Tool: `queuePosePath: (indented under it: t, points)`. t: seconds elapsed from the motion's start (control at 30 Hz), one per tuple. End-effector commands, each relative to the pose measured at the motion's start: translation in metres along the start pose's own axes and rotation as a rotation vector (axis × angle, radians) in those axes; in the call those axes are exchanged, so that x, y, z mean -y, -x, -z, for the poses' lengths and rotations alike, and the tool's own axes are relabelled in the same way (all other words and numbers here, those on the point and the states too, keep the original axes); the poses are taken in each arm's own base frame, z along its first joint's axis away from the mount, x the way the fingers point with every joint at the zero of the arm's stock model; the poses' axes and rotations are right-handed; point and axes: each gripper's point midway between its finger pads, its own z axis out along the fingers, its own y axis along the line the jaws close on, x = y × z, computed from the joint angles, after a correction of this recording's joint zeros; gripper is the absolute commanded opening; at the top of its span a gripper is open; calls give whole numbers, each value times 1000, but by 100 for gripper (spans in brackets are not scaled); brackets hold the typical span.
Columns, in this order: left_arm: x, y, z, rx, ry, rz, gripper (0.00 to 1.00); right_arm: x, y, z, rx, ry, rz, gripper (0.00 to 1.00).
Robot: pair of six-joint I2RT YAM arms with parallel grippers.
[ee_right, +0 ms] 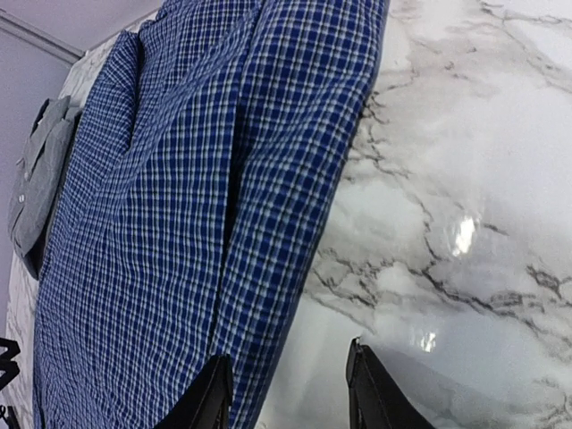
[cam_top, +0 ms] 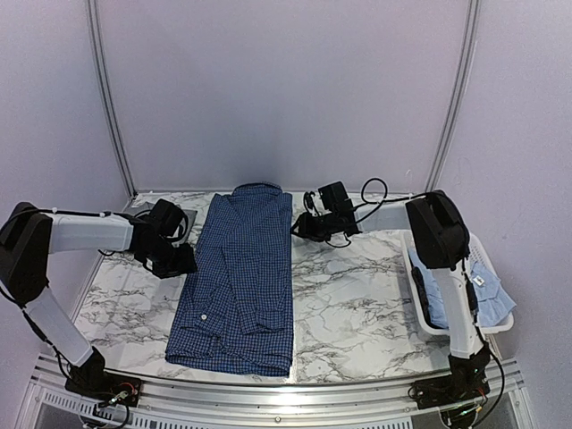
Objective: Fold and stack the long sleeve shirts
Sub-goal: Move the rectangle-folded shirt to the center of the board.
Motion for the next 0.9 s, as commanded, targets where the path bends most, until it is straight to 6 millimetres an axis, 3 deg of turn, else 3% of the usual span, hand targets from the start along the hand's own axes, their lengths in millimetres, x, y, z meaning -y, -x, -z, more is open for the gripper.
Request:
queuePosePath:
  t: [0.0,0.3,0.47,0.57,0.7,0.87]
  points:
    - [-6,-2,-6,-5,10,11,54,-18,29,-7,54,67,7,40]
    - [-12,-8,-14,-19,25,29,51,-4,22,-39,31,67,-42,33]
    - [-11,-13,-15,-29,11,35,46,9,21,-46,28,20,-52,10]
    - [-8,-19,-17,-47,-16,48,43,19,24,-42,35,-7,-57,1]
    - [1,-27,-18,-57,-48,58,43,38,29,-32,45,-46,-62,0]
    - [29,-39,-20,-72,-89,38,43,65,42,-12,61,-93,-63,0]
